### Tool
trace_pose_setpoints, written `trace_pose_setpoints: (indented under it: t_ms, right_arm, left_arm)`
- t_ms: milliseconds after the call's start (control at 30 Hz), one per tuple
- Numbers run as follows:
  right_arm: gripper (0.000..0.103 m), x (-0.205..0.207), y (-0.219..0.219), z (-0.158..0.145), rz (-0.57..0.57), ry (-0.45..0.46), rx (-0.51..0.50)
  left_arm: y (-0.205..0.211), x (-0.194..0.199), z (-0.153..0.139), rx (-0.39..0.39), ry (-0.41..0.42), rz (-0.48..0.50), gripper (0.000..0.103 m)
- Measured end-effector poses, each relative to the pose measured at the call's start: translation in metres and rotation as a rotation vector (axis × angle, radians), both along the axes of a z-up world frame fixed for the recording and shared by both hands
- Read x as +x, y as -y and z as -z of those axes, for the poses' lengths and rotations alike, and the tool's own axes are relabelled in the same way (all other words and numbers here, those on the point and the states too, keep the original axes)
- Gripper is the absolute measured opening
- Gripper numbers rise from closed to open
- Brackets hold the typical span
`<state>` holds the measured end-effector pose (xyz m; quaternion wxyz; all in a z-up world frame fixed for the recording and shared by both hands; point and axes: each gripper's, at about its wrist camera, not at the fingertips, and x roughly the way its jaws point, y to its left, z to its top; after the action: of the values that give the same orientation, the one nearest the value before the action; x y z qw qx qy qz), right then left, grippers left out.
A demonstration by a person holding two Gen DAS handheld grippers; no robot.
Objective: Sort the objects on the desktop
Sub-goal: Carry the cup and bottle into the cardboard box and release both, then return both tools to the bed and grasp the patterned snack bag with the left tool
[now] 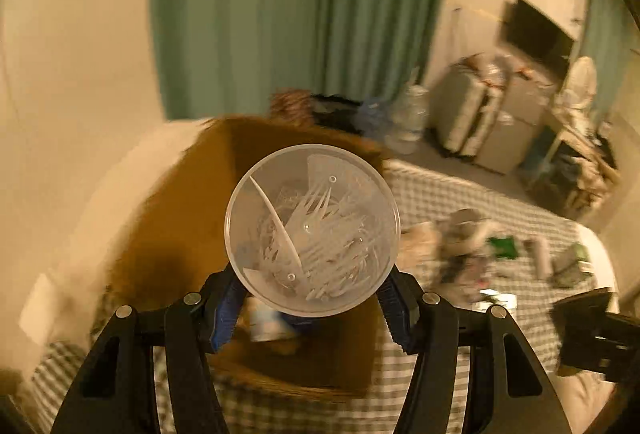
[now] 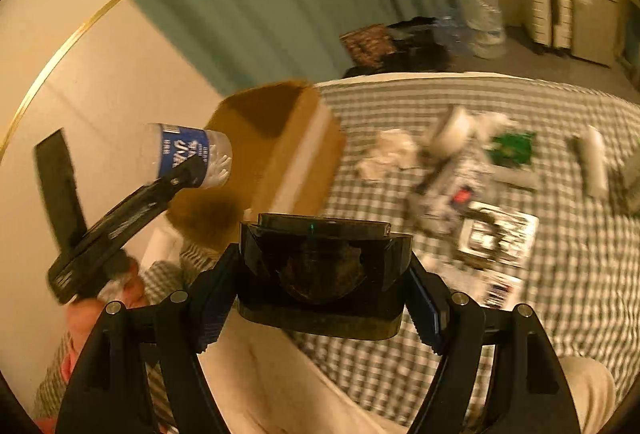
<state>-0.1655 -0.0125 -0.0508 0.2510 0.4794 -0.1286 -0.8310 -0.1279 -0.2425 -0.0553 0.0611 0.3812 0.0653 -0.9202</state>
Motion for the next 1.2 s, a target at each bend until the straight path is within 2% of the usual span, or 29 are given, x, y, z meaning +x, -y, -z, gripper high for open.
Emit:
trace_pose_setpoints:
  t_ms: [100, 233, 267, 333, 400, 567, 700, 867, 967, 1067, 1133, 1200]
  right_arm:
    - [0.075, -0.011, 0.032, 0.002, -0.057, 0.009, 0.003]
    - [0.075, -0.03, 0.067, 0.004, -0.11, 0.019, -0.02]
    - [0.075, -0.035, 0.075, 0.004, -0.123, 0.029, -0.037]
    - [0.075, -0.046, 0.093, 0.004, -0.136, 0.03, -0.029]
    - [0.075, -0.056, 0.11, 0.004, -0.147, 0.022, -0.001]
    - [0.078, -0.074, 0.135, 0.003, -0.17, 0.023, -0.061]
    - [0.081, -0.08, 0.146, -0.001, -0.144, 0.006, -0.044]
    - [0.081, -0.073, 0.131, -0.002, -0.098, 0.014, -0.037]
    - [0.081, -0.064, 0.099, -0.002, -0.04, -0.008, 0.008]
    - [0.081, -0.052, 0.049, -0.006, 0.058, -0.019, 0.033]
    - [0.081, -0.041, 0.012, -0.011, 0.145, -0.054, 0.096]
    - [0.081, -0.027, -0.022, -0.015, 0.221, -0.105, 0.199]
  left_arm:
    - [0.024, -0.004, 0.018, 0.011, 0.032, -0.035, 0.062]
    - [0.04, -0.003, 0.027, 0.044, 0.046, -0.033, 0.066]
    - [0.043, -0.003, 0.029, 0.047, 0.039, -0.03, 0.069]
    - [0.046, 0.0, 0.031, 0.038, 0.035, -0.04, 0.092]
    - [0.051, 0.002, 0.032, 0.03, 0.021, -0.058, 0.097]
    - [0.062, 0.007, 0.035, 0.052, 0.032, -0.08, 0.098]
    - [0.07, 0.014, 0.038, 0.059, 0.041, -0.103, 0.098]
    - [0.06, 0.016, 0.034, 0.061, 0.054, -0.086, 0.098]
    - [0.029, 0.018, 0.026, 0.038, 0.03, -0.018, 0.099]
    - [-0.006, 0.019, 0.019, 0.036, 0.015, 0.053, 0.1]
    - [-0.035, 0.021, 0.018, 0.052, 0.007, 0.109, 0.103]
    - [-0.066, 0.022, 0.021, 0.06, 0.007, 0.155, 0.103]
